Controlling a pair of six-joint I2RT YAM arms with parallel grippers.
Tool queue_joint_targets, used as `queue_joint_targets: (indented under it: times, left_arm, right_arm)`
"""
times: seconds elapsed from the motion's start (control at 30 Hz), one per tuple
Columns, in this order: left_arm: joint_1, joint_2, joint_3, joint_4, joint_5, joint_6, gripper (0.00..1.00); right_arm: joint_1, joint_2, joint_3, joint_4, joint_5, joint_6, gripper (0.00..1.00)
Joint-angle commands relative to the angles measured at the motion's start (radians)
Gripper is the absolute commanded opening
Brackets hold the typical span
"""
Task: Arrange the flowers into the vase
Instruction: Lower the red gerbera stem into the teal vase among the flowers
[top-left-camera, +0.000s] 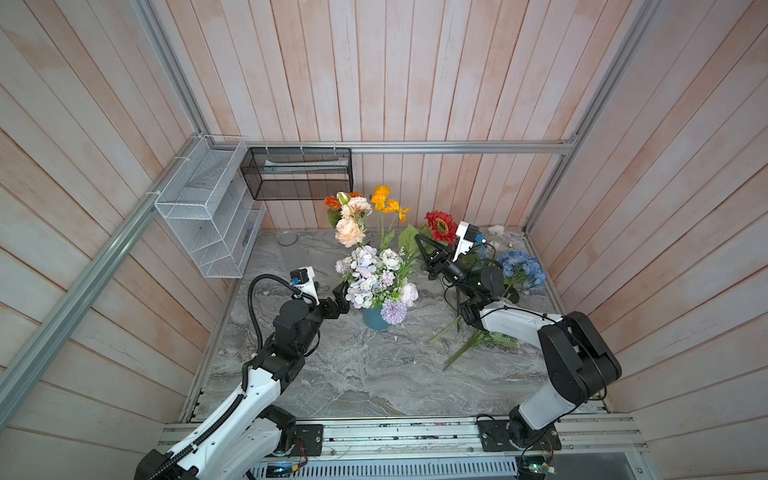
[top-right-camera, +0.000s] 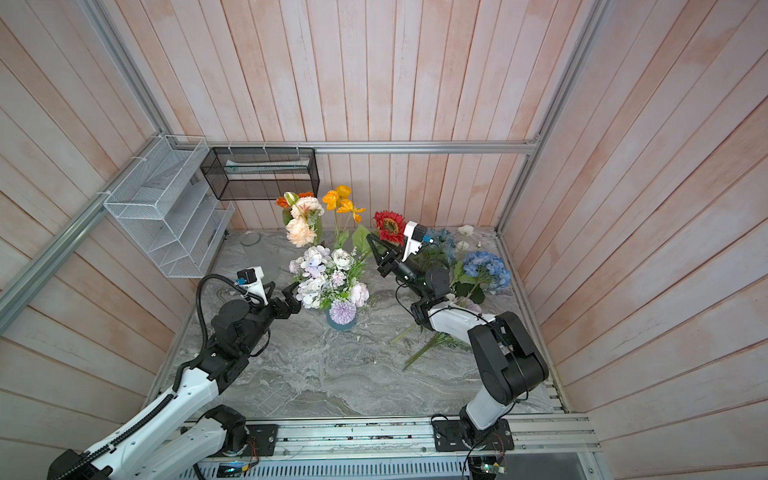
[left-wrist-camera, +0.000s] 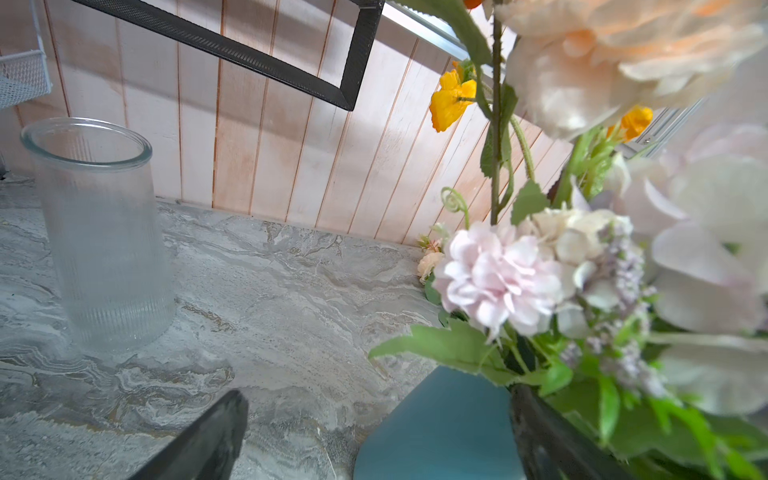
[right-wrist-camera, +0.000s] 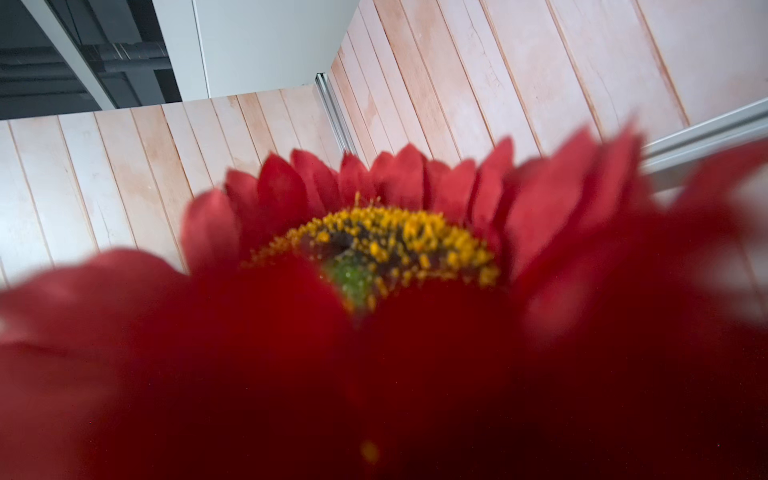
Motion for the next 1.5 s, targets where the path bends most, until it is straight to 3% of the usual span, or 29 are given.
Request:
queue_joint_targets:
  times: [0.0, 0.17, 0.33, 0.83, 1.03, 1.23, 1.47]
  left_arm:
    - [0.006, -0.029, -0.009, -0.019, 0.032, -0.005, 1.00]
    - [-0.026, -0.138, -0.082, -0.044, 0.107, 0.009, 1.00]
    - [-0.123, -0.234, -0.137, -0.115, -0.007, 0.008, 1.00]
    - [-0.152, -0.132, -0.138, -0.083, -0.066, -0.032, 1.00]
    - [-0.152, -0.134, -0.143, -0.071, -0.068, -0.035, 1.00]
    - [-0.151, -0.129, -0.129, -0.067, -0.081, -0.016, 1.00]
    - [-0.151, -0.106, -0.118, -0.048, -0.075, -0.002, 1.00]
  right_arm:
    - [-0.012, 0.047, 0.019, -0.012, -0.057, -0.012, 0.06]
    - [-0.013, 0.098, 0.029, -0.022, -0.100, -0.020, 0.06]
    - [0.002, 0.134, 0.035, 0.010, -0.122, 0.008, 0.07]
    - [0.113, 0.138, 0.044, -0.157, -0.076, -0.162, 0.12]
    - [0.111, 0.104, 0.023, -0.179, -0.081, -0.162, 0.32]
    - [0.076, 0.016, -0.020, -0.225, -0.099, -0.142, 0.44]
    - [0.035, -0.128, -0.099, -0.299, -0.121, -0.172, 0.46]
